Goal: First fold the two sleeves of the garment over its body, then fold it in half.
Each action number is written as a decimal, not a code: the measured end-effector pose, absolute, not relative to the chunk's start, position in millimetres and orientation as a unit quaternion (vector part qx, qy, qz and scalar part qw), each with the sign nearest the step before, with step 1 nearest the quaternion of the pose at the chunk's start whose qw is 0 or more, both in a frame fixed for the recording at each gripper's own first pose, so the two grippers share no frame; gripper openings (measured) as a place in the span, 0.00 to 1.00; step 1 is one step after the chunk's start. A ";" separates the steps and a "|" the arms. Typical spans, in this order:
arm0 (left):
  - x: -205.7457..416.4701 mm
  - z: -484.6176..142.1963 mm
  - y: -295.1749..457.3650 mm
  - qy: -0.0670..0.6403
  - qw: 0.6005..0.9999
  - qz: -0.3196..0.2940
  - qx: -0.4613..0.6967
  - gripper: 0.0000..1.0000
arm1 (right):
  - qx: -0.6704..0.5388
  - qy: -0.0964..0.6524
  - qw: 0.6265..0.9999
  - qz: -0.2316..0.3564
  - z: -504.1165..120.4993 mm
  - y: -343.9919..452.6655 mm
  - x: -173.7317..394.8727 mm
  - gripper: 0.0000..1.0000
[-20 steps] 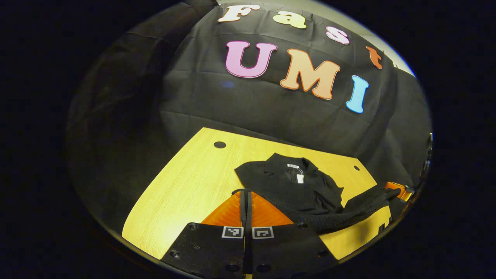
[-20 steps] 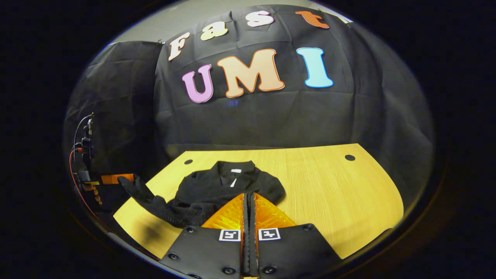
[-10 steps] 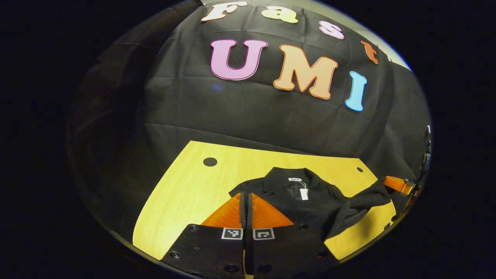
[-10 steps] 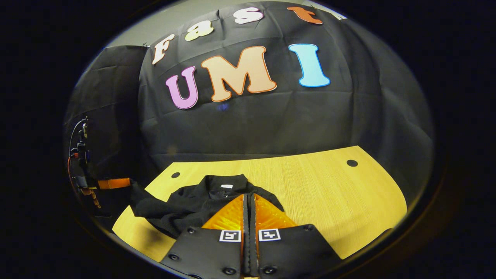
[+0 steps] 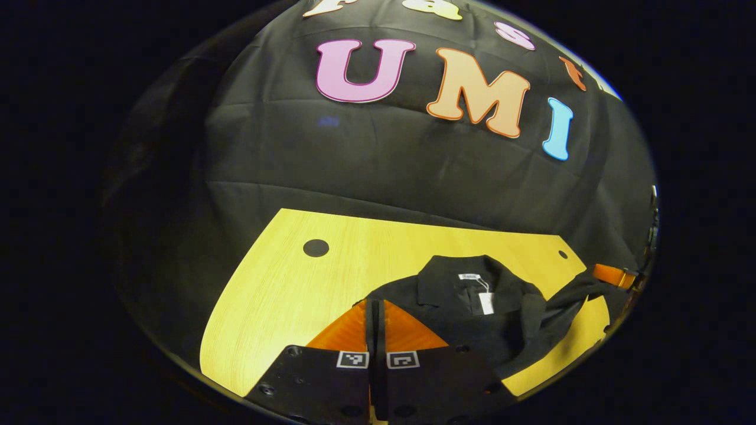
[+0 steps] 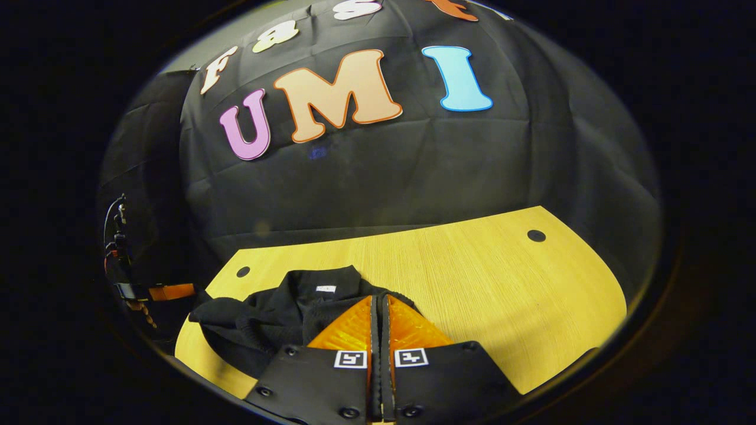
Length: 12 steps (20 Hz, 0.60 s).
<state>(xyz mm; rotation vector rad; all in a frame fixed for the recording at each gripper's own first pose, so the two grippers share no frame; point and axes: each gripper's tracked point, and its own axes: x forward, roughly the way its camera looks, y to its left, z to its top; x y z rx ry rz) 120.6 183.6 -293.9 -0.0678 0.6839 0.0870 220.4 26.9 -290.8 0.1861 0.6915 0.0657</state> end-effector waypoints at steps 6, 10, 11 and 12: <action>153.9 -228.2 186.5 0.208 0.977 0.038 0.011 0.94 | 0.081 0.223 0.971 -0.016 -234.5 14.4 245.1 0.97; 136.4 -186.2 169.3 0.170 0.985 0.028 0.000 0.93 | 0.060 0.184 0.981 -0.022 -197.3 9.4 219.5 0.98; 127.5 -173.1 164.6 0.158 0.987 0.030 -0.003 0.93 | 0.053 0.171 0.984 -0.021 -187.0 7.1 210.5 0.97; 118.7 -158.7 161.0 0.142 0.989 0.033 -0.005 0.94 | 0.049 0.158 0.986 -0.019 -176.0 6.2 200.4 0.98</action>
